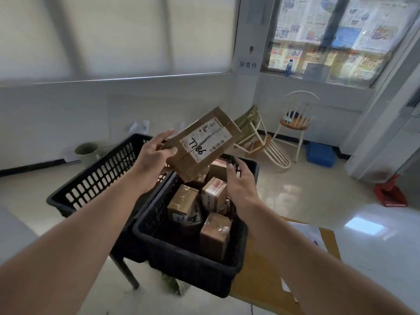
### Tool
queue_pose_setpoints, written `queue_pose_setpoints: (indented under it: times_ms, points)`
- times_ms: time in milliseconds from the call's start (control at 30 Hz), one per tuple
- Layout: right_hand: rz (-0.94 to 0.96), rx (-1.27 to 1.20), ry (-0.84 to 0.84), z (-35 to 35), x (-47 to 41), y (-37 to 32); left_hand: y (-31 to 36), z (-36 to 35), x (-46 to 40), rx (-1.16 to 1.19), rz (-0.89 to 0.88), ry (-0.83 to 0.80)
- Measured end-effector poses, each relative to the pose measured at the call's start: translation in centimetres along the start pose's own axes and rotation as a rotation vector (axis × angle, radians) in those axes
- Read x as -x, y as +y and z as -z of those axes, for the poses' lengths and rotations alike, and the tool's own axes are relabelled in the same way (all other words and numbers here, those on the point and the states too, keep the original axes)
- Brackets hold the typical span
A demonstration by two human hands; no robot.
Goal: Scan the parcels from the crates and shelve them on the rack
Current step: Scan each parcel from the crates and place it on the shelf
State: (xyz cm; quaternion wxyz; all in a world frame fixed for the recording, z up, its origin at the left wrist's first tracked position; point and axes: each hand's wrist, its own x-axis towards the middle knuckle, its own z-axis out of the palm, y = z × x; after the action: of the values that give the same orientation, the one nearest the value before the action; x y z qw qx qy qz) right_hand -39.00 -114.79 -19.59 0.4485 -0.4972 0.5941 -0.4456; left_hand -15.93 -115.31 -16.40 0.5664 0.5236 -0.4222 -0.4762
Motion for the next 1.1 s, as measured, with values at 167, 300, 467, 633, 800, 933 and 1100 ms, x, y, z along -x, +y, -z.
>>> queue_pose_setpoints:
  times_ms: [167, 300, 467, 633, 800, 933, 1100]
  points:
    - [-0.020, -0.154, -0.038, -0.8, -0.1, -2.7, 0.6, 0.5, 5.1, 0.018, 0.064, -0.052]
    - [0.025, -0.235, -0.144, -2.3, 1.9, -3.3, 1.4, 2.0, 10.0, 0.003, 0.111, -0.149]
    - [0.109, -0.349, -0.318, -5.3, 6.1, -4.0, 2.4, 5.4, 15.7, -0.165, 0.122, -0.164]
    - [0.208, -0.394, -0.468, -9.3, 12.3, -5.8, 3.7, 9.9, 21.7, -0.255, 0.025, 0.072]
    - [0.275, -0.368, -0.579, -14.5, 20.3, -7.2, 5.0, 15.4, 28.5, -0.391, -0.195, 0.424]
    - [0.301, -0.397, -0.659, -18.9, 27.9, -7.7, 6.2, 21.1, 35.2, -0.433, -0.284, 0.575]
    - [0.324, -0.422, -0.771, -24.4, 37.8, -8.1, 6.9, 28.0, 45.0, -0.505, -0.275, 0.675]
